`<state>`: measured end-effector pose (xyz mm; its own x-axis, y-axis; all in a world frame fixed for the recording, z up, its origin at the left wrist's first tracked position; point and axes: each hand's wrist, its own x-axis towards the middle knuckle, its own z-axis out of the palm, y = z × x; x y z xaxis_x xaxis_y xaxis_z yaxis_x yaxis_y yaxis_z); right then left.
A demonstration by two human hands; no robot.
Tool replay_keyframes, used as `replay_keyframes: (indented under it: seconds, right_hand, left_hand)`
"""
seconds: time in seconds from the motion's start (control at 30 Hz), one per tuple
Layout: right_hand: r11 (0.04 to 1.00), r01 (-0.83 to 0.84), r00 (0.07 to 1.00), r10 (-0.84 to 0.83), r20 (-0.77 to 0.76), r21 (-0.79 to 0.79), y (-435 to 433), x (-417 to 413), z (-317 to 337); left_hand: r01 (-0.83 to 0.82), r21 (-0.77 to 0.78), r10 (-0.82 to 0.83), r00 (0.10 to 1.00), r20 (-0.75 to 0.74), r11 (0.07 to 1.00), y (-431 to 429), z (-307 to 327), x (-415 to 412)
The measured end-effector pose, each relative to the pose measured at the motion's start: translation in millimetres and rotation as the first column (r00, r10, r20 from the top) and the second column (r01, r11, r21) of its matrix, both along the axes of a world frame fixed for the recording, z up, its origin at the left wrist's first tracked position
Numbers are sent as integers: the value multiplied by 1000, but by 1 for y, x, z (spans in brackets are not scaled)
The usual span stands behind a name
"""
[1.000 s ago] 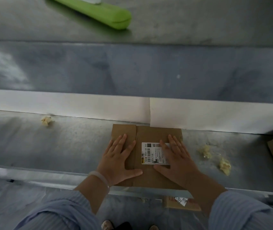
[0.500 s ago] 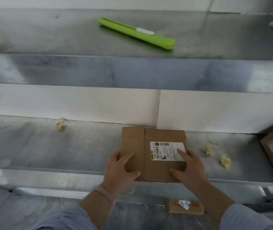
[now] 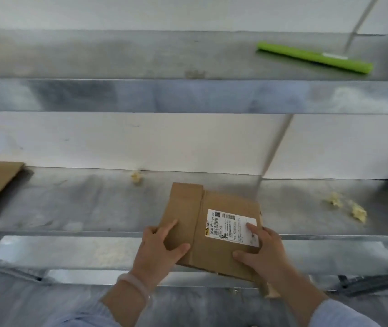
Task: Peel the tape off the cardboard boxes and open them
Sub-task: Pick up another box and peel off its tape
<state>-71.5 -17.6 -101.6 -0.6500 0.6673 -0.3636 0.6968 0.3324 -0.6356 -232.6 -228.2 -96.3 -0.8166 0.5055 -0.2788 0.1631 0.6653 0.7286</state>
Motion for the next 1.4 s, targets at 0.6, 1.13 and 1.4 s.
replay_keyframes:
  seconds: [0.6,1.13,1.4]
  right_hand:
    - [892,-446,858,449,-249,71,-268,-255,49]
    - [766,-639,742,638,-205,68,-404,-461,44]
    - [848,-525,844,530,-78,76,-459,-507,30]
  left_hand:
    - [-497,-43,452,818,-357,867,-317,28,-139]
    - [-592,-275,479,791,-380,758,-457,53,-316]
    - [-407,-381,275,893,-356,830,-499,48,-409]
